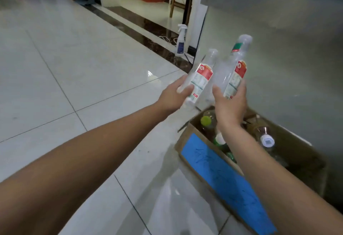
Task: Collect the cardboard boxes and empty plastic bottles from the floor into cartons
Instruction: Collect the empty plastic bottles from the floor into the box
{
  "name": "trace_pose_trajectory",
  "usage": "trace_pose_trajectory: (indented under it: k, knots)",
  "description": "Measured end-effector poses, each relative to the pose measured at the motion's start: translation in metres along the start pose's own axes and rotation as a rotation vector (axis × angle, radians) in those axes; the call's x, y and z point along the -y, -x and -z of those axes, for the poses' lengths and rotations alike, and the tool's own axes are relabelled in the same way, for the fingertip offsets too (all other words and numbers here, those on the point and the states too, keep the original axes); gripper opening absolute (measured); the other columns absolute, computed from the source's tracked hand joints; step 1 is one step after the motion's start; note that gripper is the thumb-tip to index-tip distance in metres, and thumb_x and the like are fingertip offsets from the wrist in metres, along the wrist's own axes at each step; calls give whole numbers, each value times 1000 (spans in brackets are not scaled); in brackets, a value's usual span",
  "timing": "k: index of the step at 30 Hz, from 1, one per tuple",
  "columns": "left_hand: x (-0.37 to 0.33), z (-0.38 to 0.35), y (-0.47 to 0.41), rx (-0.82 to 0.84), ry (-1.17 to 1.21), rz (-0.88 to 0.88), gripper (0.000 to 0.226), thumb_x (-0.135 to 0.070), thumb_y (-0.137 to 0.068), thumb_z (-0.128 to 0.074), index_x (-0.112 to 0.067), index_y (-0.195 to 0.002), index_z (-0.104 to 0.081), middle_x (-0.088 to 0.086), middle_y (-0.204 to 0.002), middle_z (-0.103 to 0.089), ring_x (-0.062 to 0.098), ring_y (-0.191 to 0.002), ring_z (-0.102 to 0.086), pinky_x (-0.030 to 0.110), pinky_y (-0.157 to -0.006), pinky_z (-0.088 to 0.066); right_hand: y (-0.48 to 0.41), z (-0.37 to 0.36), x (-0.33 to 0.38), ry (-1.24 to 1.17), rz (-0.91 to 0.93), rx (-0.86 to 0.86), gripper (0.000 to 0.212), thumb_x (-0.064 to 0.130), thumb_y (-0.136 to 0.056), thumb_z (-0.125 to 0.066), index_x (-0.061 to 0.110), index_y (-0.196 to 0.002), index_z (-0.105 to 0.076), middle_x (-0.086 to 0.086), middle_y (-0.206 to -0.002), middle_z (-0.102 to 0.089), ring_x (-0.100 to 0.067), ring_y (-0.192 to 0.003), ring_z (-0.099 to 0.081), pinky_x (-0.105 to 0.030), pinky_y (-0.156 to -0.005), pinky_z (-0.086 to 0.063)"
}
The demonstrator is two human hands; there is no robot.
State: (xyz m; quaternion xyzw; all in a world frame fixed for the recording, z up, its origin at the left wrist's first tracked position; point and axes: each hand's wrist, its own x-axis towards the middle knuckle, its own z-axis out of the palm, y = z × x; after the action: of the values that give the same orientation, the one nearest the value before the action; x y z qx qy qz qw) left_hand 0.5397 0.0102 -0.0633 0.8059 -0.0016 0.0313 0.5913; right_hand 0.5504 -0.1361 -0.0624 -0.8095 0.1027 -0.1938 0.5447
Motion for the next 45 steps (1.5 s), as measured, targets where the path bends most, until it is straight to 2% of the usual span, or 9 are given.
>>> trace_pose_trajectory:
  k: [3,8,13,23,29,32,36,40,45]
  knots:
    - [-14,-61,-18,44,-287,-51,52,-48,-95,-44,-34,-144,-37,3,-135,-57,28,-123,-52,44,-102,-43,-21,46,-19,130,-131,-106,73,41,-84,-61,37,-148,-26,-10,-136,-48,-31,-123,-49,-37,-102,-37]
    - [-32,-137,-8,38,-535,-65,54,-51,-95,-42,-35,-145,-34,20,-131,-52,37,-124,-44,43,-96,-42,-34,109,-55,249,-299,-282,59,53,-79,-50,30,-133,-52,-15,-127,-56,-37,-109,-57,-42,-99,-44]
    - [-48,-176,11,14,-741,-170,48,-48,-96,-41,-32,-142,-39,18,-121,-48,34,-114,-44,37,-83,-40,-17,160,-84,389,-325,-405,51,47,-85,-50,28,-133,-54,-13,-129,-49,-38,-110,-54,-43,-96,-41]
    - [-40,-174,13,-63,-967,-181,50,-43,-98,-41,-28,-144,-33,15,-117,-45,31,-110,-42,36,-75,-35,31,148,-135,708,-484,-84,76,51,-85,-56,38,-149,-17,-19,-127,-36,-39,-116,-41,-44,-89,-41]
    - [-42,-178,5,-8,-1097,-221,48,-36,-94,-50,-23,-140,-39,15,-121,-40,32,-112,-39,38,-83,-34,25,154,-128,701,-493,-46,65,57,-85,-48,40,-145,-28,-14,-119,-34,-38,-101,-52,-40,-85,-43]
    - [-41,-183,0,8,-1091,-239,49,-34,-90,-54,-22,-136,-42,13,-123,-37,31,-114,-36,39,-84,-32,19,154,-125,727,-507,0,65,56,-88,-44,39,-147,-23,-14,-128,-28,-37,-112,-46,-42,-91,-41]
    - [-38,-178,0,32,-950,-256,58,-56,-94,-38,-27,-144,-32,13,-130,-40,30,-119,-35,44,-93,-33,16,148,-123,943,-319,-101,64,49,-89,-46,26,-147,-30,-14,-144,-21,-36,-128,-28,-44,-105,-28]
    - [-26,-154,0,-18,-870,-315,59,-55,-99,-22,-29,-151,-20,13,-148,-33,29,-136,-29,46,-110,-25,-3,135,-102,787,-15,-191,54,38,-97,-37,12,-144,-40,-18,-150,-26,-35,-137,-24,-45,-112,-22]
    - [0,-98,-9,-80,-961,-245,60,-54,-99,-18,-30,-153,-7,5,-162,-2,22,-149,2,42,-119,-1,-29,87,-50,809,369,144,70,53,-93,-7,15,-149,-28,-9,-158,-20,-23,-146,-13,-40,-119,-3]
